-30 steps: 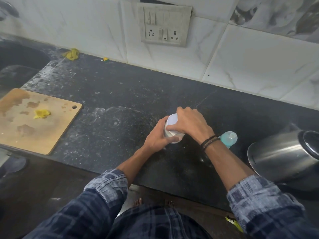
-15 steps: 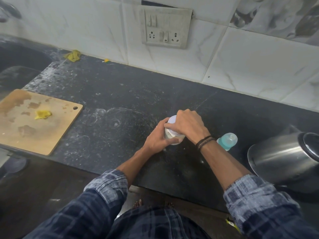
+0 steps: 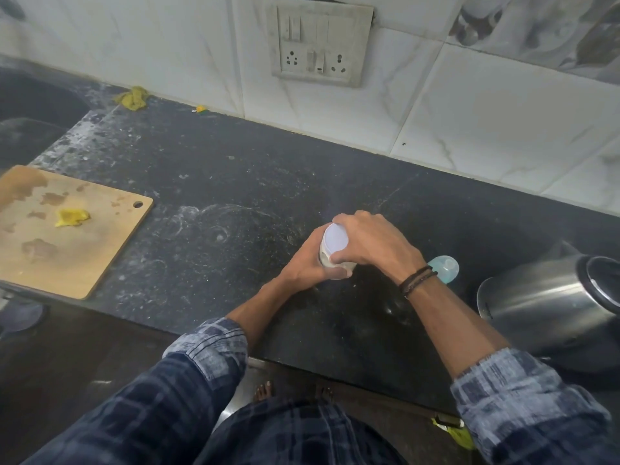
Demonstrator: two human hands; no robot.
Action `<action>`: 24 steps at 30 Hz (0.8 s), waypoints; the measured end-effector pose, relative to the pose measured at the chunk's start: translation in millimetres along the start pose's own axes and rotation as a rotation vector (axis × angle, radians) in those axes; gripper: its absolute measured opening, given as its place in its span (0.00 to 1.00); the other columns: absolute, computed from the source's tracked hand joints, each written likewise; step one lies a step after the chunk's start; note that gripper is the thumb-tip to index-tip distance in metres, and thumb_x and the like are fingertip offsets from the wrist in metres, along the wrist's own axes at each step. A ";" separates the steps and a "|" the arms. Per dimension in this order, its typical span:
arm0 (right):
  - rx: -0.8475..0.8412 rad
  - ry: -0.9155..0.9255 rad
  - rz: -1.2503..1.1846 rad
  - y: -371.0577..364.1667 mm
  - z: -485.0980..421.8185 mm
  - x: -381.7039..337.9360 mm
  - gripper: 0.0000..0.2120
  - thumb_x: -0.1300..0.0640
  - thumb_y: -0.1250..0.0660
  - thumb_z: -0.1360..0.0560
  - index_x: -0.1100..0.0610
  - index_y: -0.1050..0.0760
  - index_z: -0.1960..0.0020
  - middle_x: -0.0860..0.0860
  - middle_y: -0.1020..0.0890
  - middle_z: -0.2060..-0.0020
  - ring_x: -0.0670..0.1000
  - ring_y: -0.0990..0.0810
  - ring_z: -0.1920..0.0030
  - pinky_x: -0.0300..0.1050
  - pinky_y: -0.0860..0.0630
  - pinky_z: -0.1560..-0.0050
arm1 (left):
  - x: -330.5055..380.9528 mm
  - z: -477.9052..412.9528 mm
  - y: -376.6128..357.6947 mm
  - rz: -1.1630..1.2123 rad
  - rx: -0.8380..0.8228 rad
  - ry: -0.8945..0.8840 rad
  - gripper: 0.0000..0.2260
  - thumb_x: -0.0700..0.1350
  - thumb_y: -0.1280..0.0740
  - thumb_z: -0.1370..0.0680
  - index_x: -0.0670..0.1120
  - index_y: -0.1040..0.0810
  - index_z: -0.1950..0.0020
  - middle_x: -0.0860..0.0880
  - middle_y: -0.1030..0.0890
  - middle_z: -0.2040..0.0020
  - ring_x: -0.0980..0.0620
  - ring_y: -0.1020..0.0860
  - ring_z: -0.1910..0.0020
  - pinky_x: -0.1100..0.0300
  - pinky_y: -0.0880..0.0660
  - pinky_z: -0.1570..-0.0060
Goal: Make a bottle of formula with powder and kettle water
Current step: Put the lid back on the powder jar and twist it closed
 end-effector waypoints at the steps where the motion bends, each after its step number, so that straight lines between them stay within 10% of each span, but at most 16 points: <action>1: 0.009 -0.006 0.000 1.3 0.8 0.0 0.29 0.45 0.25 0.35 0.50 0.26 0.36 0.54 0.20 0.48 0.57 0.23 0.54 0.48 0.28 0.60 | -2.4 -0.8 0.3 -0.017 0.013 0.009 0.36 0.51 0.21 0.37 0.62 0.34 0.34 0.57 0.25 0.37 0.60 0.24 0.38 0.63 0.26 0.40; 8: -0.048 0.051 -0.085 -3.0 -4.1 -1.0 0.34 0.53 0.21 0.37 0.44 0.29 0.34 0.49 0.24 0.46 0.56 0.23 0.49 0.49 0.24 0.56 | -14.7 -5.6 2.3 -0.097 0.097 0.018 0.36 0.48 0.19 0.37 0.55 0.31 0.33 0.54 0.22 0.39 0.54 0.22 0.41 0.46 0.23 0.40; 15: -0.128 0.115 -0.066 -4.9 -11.1 -3.3 0.33 0.60 0.21 0.35 0.42 0.30 0.36 0.47 0.32 0.44 0.54 0.23 0.52 0.46 0.26 0.61 | 0.4 -9.2 4.5 -0.095 0.066 -0.062 0.36 0.39 0.19 0.33 0.58 0.32 0.33 0.56 0.23 0.39 0.56 0.22 0.40 0.63 0.26 0.42; 24: -0.176 0.227 -0.062 -11.2 -15.5 -7.4 0.34 0.67 0.23 0.34 0.38 0.28 0.39 0.43 0.34 0.45 0.53 0.23 0.54 0.57 0.19 0.56 | -0.3 -7.2 3.4 -0.077 0.100 -0.083 0.39 0.37 0.19 0.34 0.68 0.32 0.36 0.58 0.23 0.39 0.54 0.22 0.39 0.61 0.25 0.40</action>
Point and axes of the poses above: each hand's wrist, its own z-axis away from the middle knuckle, its own y-axis out of the back of the hand, x = y × z, the point moved 9 cm from there along -z, towards the middle knuckle
